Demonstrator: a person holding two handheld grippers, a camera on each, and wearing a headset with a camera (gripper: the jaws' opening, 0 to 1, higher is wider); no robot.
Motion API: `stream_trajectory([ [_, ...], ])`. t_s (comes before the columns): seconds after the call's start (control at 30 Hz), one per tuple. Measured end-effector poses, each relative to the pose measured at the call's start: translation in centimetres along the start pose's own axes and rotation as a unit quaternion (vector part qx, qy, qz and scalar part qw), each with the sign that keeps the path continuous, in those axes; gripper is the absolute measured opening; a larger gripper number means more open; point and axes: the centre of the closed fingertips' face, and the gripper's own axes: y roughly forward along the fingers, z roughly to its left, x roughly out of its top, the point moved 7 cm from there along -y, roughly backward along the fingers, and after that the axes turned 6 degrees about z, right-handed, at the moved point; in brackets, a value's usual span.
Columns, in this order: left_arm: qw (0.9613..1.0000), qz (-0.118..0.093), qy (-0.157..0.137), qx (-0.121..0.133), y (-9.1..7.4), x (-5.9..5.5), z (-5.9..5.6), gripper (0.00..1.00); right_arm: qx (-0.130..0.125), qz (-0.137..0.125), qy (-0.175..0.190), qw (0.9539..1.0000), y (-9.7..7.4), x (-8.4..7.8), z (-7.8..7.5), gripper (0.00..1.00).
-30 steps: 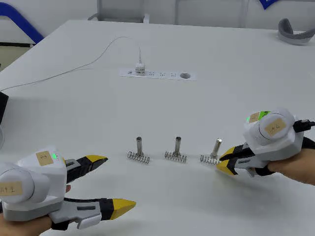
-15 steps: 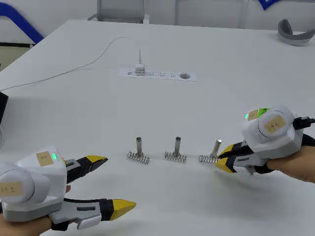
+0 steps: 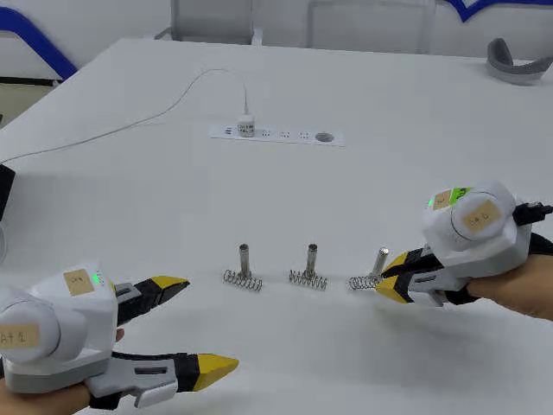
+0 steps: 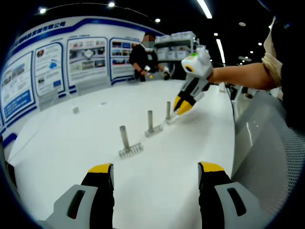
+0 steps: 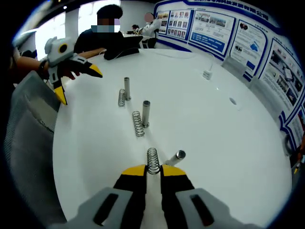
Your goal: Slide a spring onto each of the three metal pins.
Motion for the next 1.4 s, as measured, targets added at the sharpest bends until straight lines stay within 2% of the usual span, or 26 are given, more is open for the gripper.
stream_trajectory([
  [1.4,1.0,-0.001,-0.001,0.0,-0.04,-0.11,-0.05,0.73,0.001,0.002,-0.004,1.0,-0.83,1.01,0.25,0.12],
])
